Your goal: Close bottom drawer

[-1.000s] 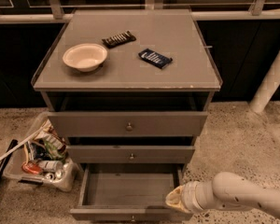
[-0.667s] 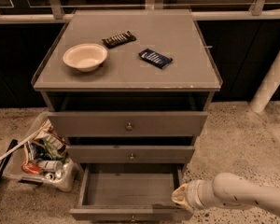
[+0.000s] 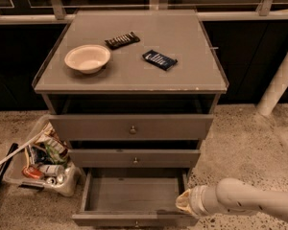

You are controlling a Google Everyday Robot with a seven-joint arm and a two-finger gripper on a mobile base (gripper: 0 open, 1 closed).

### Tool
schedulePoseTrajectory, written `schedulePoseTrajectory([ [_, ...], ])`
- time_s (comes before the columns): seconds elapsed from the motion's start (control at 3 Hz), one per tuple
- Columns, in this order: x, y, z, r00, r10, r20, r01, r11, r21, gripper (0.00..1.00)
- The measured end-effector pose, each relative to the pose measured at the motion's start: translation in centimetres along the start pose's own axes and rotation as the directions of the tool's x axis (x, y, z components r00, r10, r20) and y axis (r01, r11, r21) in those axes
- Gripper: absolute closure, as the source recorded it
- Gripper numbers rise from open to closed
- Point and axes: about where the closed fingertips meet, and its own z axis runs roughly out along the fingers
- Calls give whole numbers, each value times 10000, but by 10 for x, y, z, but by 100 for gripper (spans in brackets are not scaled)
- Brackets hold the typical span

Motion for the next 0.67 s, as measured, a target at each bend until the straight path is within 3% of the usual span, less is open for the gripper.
schedulePoseTrajectory([
  [0.67, 51, 5, 51, 9934, 732, -881, -734, 9973, 13, 100],
])
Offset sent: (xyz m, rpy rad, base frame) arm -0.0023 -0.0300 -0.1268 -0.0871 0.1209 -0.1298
